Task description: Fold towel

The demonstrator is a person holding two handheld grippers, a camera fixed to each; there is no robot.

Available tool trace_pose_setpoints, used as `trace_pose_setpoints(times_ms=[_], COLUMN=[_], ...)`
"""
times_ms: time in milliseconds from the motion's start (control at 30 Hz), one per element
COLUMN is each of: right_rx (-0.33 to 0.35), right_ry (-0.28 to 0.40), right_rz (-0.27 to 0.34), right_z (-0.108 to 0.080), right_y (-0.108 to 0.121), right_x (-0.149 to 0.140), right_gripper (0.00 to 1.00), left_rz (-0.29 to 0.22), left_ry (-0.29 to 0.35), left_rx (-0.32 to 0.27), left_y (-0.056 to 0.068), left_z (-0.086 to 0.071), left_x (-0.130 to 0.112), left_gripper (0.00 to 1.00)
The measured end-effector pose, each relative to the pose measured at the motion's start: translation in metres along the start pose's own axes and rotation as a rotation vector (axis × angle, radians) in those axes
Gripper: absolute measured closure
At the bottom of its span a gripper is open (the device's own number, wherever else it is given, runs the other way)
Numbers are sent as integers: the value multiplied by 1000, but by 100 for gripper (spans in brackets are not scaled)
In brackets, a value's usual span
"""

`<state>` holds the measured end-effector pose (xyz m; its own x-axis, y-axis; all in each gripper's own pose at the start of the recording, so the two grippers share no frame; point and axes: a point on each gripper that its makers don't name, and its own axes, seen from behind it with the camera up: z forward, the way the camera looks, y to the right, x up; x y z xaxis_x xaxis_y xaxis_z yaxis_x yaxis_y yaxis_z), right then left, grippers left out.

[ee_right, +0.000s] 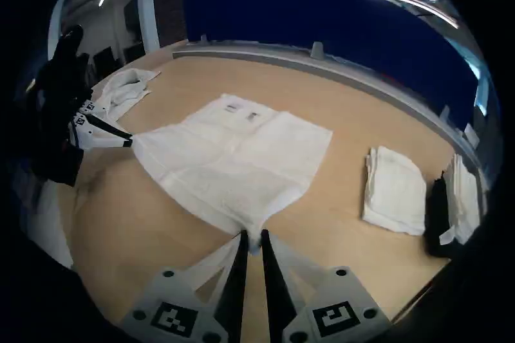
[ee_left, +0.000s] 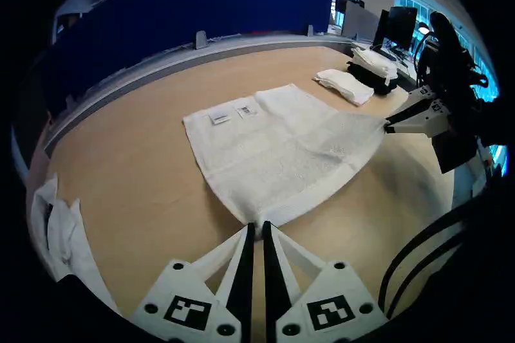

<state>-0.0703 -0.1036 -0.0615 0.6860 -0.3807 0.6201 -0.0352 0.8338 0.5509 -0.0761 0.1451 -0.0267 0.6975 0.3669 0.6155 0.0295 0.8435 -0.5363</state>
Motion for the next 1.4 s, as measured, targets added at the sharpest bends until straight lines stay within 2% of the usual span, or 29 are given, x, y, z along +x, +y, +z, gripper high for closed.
trace_pose_setpoints(times_ms=[367,833,1200,1400], right_rx=[-11,4,10,8], right_ry=[4,-4,-4,2], right_rz=[-14,-30,-25,-20], right_z=[-27,-55,-67,-70], right_y=[-4,-10,-11,-11], right_x=[17,32,37,39], right_gripper=[85,85,85,85], left_rz=[-40,-93,-91,-85], left_ry=[20,14,7,15], left_rx=[19,22,19,18], left_y=[6,18,26,28], left_z=[-29,-63,-76,-79], left_x=[17,25,29,32], left_gripper=[91,91,91,91])
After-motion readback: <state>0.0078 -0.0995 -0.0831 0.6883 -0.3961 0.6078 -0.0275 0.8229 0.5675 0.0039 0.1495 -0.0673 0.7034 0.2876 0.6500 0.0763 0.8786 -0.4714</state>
